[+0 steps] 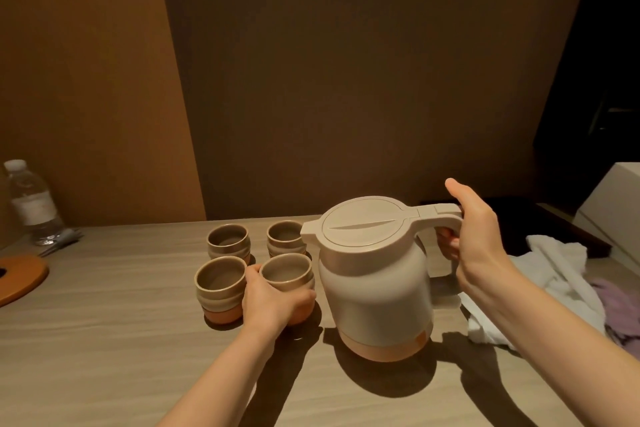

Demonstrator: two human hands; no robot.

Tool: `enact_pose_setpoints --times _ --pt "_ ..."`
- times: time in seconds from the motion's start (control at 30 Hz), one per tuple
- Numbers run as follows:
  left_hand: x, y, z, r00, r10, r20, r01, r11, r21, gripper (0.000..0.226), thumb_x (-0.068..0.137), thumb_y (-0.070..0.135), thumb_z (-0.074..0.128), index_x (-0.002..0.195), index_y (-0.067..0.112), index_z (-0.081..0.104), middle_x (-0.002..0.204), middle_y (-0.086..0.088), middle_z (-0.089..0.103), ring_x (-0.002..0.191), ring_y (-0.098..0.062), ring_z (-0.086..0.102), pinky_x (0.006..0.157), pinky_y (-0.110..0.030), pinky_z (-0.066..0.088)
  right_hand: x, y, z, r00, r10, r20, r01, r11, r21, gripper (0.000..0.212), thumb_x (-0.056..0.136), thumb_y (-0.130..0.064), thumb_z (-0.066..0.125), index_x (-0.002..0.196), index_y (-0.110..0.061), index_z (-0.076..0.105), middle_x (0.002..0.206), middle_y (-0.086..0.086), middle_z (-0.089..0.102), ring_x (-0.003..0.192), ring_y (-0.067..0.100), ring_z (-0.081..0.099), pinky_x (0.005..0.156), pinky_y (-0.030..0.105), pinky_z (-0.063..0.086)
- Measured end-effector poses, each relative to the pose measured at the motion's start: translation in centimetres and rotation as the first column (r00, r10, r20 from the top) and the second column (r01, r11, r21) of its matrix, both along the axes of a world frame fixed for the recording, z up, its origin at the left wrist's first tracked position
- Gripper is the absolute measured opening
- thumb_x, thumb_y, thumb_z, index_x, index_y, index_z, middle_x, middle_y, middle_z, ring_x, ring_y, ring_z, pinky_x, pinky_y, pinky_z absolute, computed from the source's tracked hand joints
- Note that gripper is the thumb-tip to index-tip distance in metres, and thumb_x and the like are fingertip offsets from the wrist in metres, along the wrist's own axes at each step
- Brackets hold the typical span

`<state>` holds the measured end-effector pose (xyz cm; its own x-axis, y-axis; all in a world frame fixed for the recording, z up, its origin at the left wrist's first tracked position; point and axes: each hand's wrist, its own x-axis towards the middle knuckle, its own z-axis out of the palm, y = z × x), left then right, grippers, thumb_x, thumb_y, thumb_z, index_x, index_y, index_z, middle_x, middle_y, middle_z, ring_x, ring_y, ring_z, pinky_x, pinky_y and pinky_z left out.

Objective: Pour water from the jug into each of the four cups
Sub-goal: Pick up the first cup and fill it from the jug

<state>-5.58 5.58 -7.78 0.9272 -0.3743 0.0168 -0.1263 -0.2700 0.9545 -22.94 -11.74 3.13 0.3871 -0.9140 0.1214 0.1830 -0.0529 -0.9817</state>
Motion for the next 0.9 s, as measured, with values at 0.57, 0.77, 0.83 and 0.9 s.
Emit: enact_pose_setpoints --times 0.57,0.77,0.83,0.9 --pt "1.4 5.0 6.8 0.864 -0.248 0.439 0.092 0.934 0.345 0.097 0.044 0.031 0.092 0.124 0.035 0.037 0.125 0.002 0.041 0.109 -0.012 0.039 0.085 -0.028 0.04 0.4 1.4 0.5 0.998 0.051 -0.044 -0.052 0.998 -0.024 0.048 0.083 -0.055 0.052 0.057 -0.015 0.049 0.057 0.002 0.054 0.054 0.014 0.047 0.051 0.025 0.031" --pt "1.1 6.1 7.4 0.826 -0.286 0.485 0.101 0.922 0.373 0.094 0.048 0.026 0.092 0.123 0.038 0.036 0.127 0.005 0.04 0.114 -0.015 0.041 0.086 -0.03 0.041 0.8 2.1 0.5 0.995 0.063 -0.076 -0.065 0.997 -0.033 0.048 0.079 -0.058 0.054 0.059 -0.015 0.051 0.062 0.005 0.057 0.064 0.02 0.053 0.06 0.031 0.037" --pt "1.1 6.3 7.6 0.805 -0.299 0.513 0.098 0.919 0.383 0.094 0.049 0.027 0.092 0.124 0.038 0.035 0.125 0.007 0.044 0.116 -0.016 0.043 0.088 -0.033 0.044 0.9 2.3 0.4 0.994 0.071 -0.088 -0.074 0.997 -0.026 0.048 0.075 -0.061 0.055 0.059 -0.016 0.052 0.063 0.006 0.057 0.069 0.024 0.054 0.063 0.033 0.038" --pt "1.1 6.5 7.8 0.791 -0.309 0.528 0.095 0.914 0.393 0.095 0.049 0.028 0.092 0.125 0.037 0.036 0.124 0.007 0.048 0.116 -0.018 0.045 0.091 -0.037 0.046 1.0 2.4 0.4 0.992 0.08 -0.097 -0.082 0.996 -0.019 0.048 0.072 -0.062 0.055 0.057 -0.017 0.052 0.062 0.005 0.057 0.071 0.025 0.053 0.062 0.033 0.037"
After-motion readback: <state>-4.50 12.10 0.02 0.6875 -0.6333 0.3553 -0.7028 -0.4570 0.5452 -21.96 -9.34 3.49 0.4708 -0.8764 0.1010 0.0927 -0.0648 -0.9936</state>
